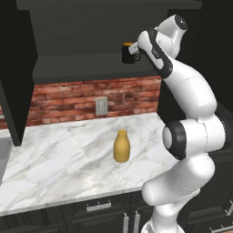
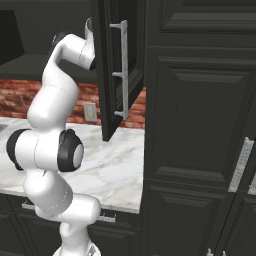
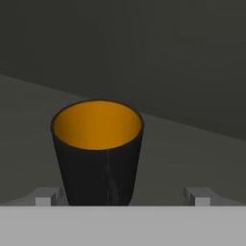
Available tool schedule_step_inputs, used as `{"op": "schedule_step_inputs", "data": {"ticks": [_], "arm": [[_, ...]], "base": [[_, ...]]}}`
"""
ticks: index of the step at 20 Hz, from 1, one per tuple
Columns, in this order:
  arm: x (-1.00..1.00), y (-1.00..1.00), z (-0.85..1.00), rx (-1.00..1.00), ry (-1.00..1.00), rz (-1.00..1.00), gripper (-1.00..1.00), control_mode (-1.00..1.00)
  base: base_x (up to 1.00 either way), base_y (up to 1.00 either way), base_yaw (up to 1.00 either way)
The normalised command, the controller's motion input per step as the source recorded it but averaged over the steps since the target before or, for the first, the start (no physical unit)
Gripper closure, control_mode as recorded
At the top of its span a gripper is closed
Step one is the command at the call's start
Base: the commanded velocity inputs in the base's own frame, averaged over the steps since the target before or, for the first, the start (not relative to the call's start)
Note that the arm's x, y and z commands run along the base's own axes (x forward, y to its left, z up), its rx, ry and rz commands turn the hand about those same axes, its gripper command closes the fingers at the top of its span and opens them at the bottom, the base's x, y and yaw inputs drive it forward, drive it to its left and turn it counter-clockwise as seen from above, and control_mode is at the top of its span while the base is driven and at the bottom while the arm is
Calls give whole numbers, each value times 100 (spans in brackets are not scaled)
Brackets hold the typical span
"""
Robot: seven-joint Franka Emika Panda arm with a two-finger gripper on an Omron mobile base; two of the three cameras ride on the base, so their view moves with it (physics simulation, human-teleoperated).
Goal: There is a tray on the dining counter. Grab the cup, mug, and pitcher and place them on the tray. The pitcher may be placed next to the tray if it cannot fit the tray.
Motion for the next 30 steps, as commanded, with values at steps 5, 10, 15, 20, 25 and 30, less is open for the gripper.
{"op": "schedule_step_inputs", "data": {"ticks": [5, 10, 15, 20, 25, 30], "arm": [[9, 11, 0, 0, 0, 0, -100, -100], [5, 17, 0, 0, 0, 0, -100, -100], [0, 3, -3, 0, 0, 0, -100, -100], [0, 0, -8, 0, 0, 1, -100, -100], [0, 0, -6, 0, 0, 2, -100, -100], [3, 0, -16, 0, 0, 2, -100, -100]], "base": [[0, 0, 0], [0, 0, 0], [0, 0, 0], [0, 0, 0], [0, 0, 0], [0, 0, 0]]}}
